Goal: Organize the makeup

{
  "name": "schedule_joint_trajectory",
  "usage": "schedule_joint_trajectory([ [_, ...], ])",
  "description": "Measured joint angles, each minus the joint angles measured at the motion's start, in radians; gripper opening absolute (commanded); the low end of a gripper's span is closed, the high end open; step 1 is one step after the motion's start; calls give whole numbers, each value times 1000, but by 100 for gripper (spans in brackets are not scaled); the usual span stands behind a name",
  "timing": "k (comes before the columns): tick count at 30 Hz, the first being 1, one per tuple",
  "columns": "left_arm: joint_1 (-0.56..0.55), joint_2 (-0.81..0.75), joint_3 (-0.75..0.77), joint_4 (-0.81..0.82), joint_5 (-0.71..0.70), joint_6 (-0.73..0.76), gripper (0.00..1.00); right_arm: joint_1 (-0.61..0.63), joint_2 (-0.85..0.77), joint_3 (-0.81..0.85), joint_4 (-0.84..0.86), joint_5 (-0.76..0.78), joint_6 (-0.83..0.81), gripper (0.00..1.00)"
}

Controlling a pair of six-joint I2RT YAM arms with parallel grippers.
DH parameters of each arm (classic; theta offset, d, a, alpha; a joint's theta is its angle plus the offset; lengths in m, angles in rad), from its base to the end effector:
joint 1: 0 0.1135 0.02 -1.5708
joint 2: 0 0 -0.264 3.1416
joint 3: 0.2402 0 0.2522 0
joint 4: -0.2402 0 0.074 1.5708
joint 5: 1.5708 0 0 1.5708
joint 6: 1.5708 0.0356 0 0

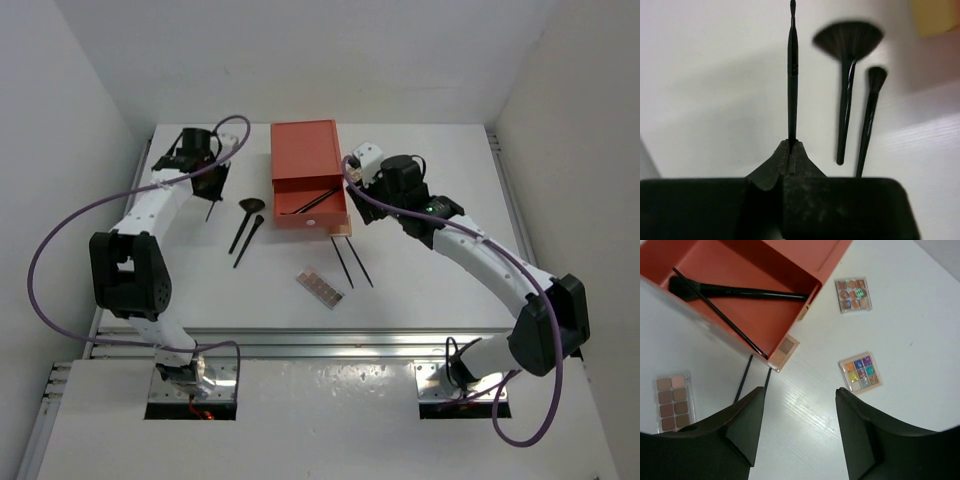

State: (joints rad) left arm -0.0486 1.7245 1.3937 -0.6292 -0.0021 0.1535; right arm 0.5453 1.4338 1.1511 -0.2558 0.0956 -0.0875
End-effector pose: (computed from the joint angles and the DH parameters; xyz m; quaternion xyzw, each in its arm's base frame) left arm 0.3740 -0.0181 0.2618 0.0959 0.9489 0.0168 0.3002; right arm 0.2838 0.1682 0.3082 -0.2479 0.8329 0.0714 0.4895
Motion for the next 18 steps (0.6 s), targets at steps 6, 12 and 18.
schedule_joint_trajectory([
  [6, -123, -37, 236, -33, 18, 51, 0, -38, -26, -61, 0, 10, 44, 59],
  [12, -343, -33, 345, -37, 41, 129, 0, -51, -45, -95, 0, 10, 88, 58],
  [18, -456, 50, 330, -23, 74, 179, 0, -72, -80, -133, -3, 23, 113, 58],
])
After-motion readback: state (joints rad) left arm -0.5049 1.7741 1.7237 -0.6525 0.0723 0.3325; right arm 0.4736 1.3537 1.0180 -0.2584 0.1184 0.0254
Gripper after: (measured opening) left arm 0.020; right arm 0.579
